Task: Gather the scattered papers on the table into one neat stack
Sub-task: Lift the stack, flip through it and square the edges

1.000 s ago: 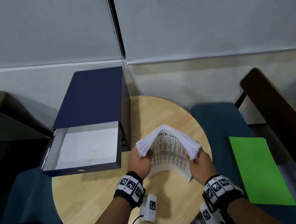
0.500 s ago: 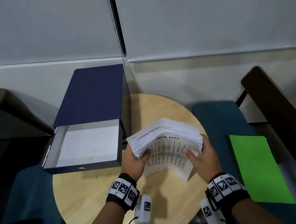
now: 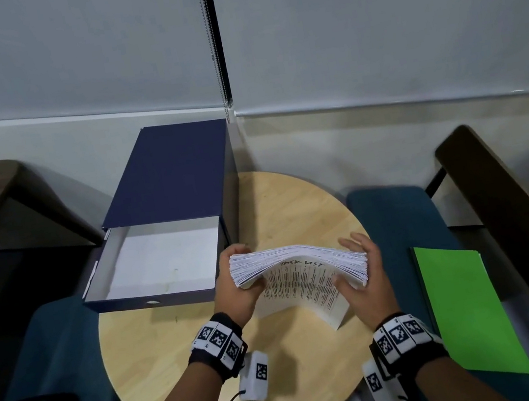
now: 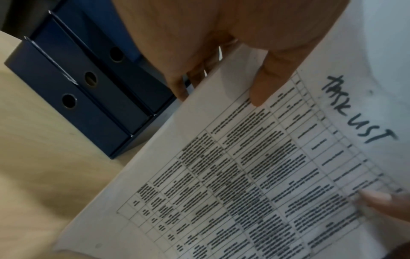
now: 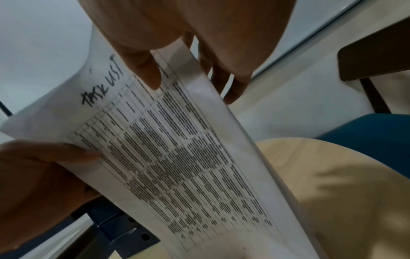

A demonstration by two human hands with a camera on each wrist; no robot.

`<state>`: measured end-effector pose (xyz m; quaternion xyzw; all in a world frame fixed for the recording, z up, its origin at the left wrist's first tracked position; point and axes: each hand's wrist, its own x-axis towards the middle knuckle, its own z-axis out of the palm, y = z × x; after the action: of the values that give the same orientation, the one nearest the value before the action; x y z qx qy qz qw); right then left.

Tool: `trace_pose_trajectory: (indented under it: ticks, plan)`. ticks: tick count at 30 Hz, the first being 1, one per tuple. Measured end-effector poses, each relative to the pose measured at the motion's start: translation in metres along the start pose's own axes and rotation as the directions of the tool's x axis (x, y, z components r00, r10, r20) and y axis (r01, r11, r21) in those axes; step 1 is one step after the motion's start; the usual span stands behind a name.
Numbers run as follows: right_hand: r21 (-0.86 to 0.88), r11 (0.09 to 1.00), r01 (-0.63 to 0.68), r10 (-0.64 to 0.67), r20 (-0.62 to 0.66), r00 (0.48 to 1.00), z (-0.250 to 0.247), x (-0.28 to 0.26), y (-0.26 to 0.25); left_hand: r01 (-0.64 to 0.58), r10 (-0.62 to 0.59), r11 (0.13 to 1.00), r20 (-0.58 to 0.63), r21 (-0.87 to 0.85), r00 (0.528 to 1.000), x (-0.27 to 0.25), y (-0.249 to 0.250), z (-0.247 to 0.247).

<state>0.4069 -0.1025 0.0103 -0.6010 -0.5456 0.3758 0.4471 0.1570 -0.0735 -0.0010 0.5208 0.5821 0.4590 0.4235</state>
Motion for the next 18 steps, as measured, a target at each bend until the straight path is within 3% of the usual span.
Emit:
trace_pose_trajectory:
  ticks: [2, 5, 9, 13, 18]
  plan:
    - [0.017, 0.999, 0.044, -0.044, 0.006, 0.999, 0.0, 0.004, -0.004, -0.014, 0.014, 1.0, 0.003, 0.005, 1.0, 0.003, 0.001, 0.0]
    - [-0.047, 0.999, 0.008, -0.008, 0.008, 1.0, 0.007, 0.004, -0.006, -0.005, 0.005, 0.999, -0.002, 0.042, 1.0, 0.003, 0.005, 0.006]
    - [-0.117, 0.993, -0.012, 0.007, -0.041, 0.999, 0.014, 0.007, -0.008, -0.014, 0.017, 0.996, -0.032, 0.092, 0.999, 0.005, 0.012, 0.013]
    - [-0.074, 0.997, 0.011, -0.02, -0.122, 0.992, 0.009, 0.013, -0.016, -0.067, 0.069, 0.994, -0.028, 0.081, 0.997, 0.005, 0.024, 0.017]
    - [-0.063, 0.992, -0.112, 0.109, -0.043, 0.993, 0.008, 0.004, -0.003, 0.047, -0.047, 0.999, 0.006, 0.022, 0.999, -0.006, 0.01, 0.02]
